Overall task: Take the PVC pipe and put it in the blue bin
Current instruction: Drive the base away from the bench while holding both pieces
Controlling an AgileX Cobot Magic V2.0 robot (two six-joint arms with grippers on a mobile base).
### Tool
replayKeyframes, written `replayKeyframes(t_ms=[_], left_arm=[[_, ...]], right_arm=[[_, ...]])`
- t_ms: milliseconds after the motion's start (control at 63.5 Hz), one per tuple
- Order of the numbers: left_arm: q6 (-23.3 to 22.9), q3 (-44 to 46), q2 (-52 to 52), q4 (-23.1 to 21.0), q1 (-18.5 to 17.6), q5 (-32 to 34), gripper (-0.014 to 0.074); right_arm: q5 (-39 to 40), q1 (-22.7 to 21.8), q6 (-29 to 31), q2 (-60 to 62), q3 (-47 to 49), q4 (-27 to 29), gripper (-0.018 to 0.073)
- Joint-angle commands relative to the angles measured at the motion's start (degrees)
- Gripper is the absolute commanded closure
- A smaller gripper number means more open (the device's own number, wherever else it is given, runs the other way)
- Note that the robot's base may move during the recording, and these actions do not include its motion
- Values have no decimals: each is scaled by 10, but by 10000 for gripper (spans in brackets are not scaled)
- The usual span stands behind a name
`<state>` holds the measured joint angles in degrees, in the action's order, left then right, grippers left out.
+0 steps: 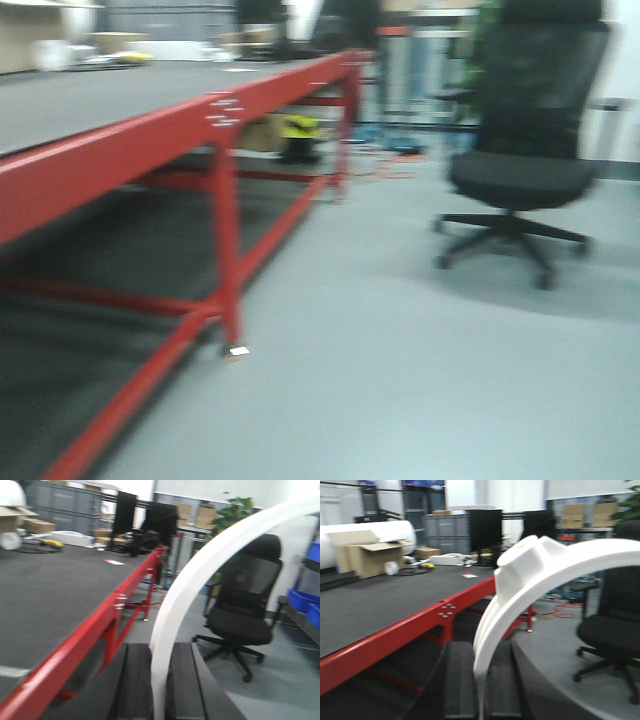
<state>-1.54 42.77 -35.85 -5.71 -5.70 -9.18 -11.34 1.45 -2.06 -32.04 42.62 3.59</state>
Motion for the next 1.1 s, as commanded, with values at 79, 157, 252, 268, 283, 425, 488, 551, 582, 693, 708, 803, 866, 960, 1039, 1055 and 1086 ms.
replayKeyframes(t_ms=[79, 157, 252, 268, 283, 425, 488, 551, 582, 693, 708, 803, 866, 960, 1039, 1055, 1086], left_arm=[[-4, -1, 2, -6, -2, 15, 707], [-4, -1, 2, -6, -2, 15, 707], [-4, -1, 2, -6, -2, 16, 707], [-4, -1, 2, -6, -2, 16, 707], [-4, -1, 2, -6, -2, 16, 707], [-4, -1, 2, -6, -2, 16, 707], [-4, -1, 2, -6, -2, 16, 707], [-4, -1, 2, -6, -2, 16, 707], [-4, -1, 2, -6, -2, 16, 707], [-4, -1, 2, -6, -2, 16, 707], [-4, -1, 2, -6, -2, 16, 707], [-4, -1, 2, -6, -2, 16, 707], [-4, -1, 2, -6, -2, 16, 707], [-4, -1, 2, -6, -2, 16, 707], [-4, -1, 2, -6, -2, 16, 707], [-4, -1, 2, -6, -2, 16, 707], [-4, -1, 2, -6, -2, 16, 707]], right_arm=[[15, 0, 2, 3, -2, -3, 727], [15, 0, 2, 3, -2, -3, 727], [15, 0, 2, 3, -2, -3, 727], [15, 0, 2, 3, -2, -3, 727], [15, 0, 2, 3, -2, -3, 727], [15, 0, 2, 3, -2, -3, 727], [15, 0, 2, 3, -2, -3, 727], [15, 0, 2, 3, -2, -3, 727], [15, 0, 2, 3, -2, -3, 727], [15, 0, 2, 3, -2, -3, 727], [15, 0, 2, 3, -2, -3, 727], [15, 0, 2, 3, -2, -3, 727], [15, 0, 2, 3, -2, -3, 727], [15, 0, 2, 3, -2, -3, 727], [15, 0, 2, 3, -2, -3, 727], [15, 0, 2, 3, -2, -3, 727], [15, 0, 2, 3, -2, -3, 727]])
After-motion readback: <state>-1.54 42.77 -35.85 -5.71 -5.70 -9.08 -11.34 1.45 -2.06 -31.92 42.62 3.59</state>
